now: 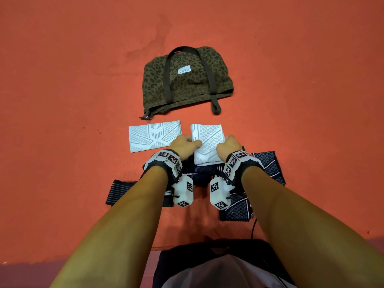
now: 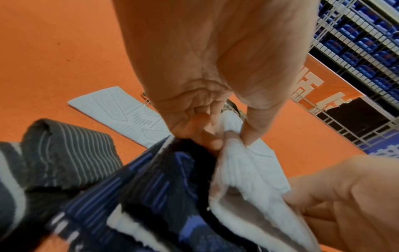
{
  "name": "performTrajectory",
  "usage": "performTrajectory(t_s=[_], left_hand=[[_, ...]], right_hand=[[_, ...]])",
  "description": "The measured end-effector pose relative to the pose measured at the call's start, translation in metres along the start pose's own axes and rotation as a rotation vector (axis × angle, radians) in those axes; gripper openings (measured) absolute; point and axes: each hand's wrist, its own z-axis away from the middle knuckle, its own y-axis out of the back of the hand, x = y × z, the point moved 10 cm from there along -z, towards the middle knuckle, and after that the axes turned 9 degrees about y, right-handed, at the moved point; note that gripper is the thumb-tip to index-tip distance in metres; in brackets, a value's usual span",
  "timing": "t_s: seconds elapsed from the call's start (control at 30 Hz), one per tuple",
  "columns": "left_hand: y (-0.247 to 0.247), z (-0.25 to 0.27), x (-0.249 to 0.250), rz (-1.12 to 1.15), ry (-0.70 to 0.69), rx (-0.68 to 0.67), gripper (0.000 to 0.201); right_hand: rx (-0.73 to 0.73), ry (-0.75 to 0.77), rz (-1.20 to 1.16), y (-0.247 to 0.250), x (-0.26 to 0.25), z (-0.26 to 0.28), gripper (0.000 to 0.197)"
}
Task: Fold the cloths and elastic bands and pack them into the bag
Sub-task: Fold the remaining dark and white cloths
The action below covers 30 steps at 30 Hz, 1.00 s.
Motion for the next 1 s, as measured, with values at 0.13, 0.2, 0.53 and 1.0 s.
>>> performTrajectory(t_s=[0.13,0.2,0.53,1.0], left_hand=[[-0.006,0.007,0.015,-0.034,-0.025,-0.009,0.021],[-0.009,0.007,0.020,-0.038,-0.022,-0.007,0.020],[-0.069,0.011,0.036,-0.024,0.005,-0.161,0.009],[-0.100,0.003,0.024,-0.224,0.110,-0.136,0.006]], right_hand=[[0.009,-0.006,-0.018,0.010,0.003,0.000,0.047],[0.017,-0.009,-0.009,0.016,0.005,-0.001,0.047],[0.042,-0.092,0.092,0.045,0.050,-0.003,0.055],[-0.099,-0.138,0.188,0.035,0.096,-0.003,0.046]])
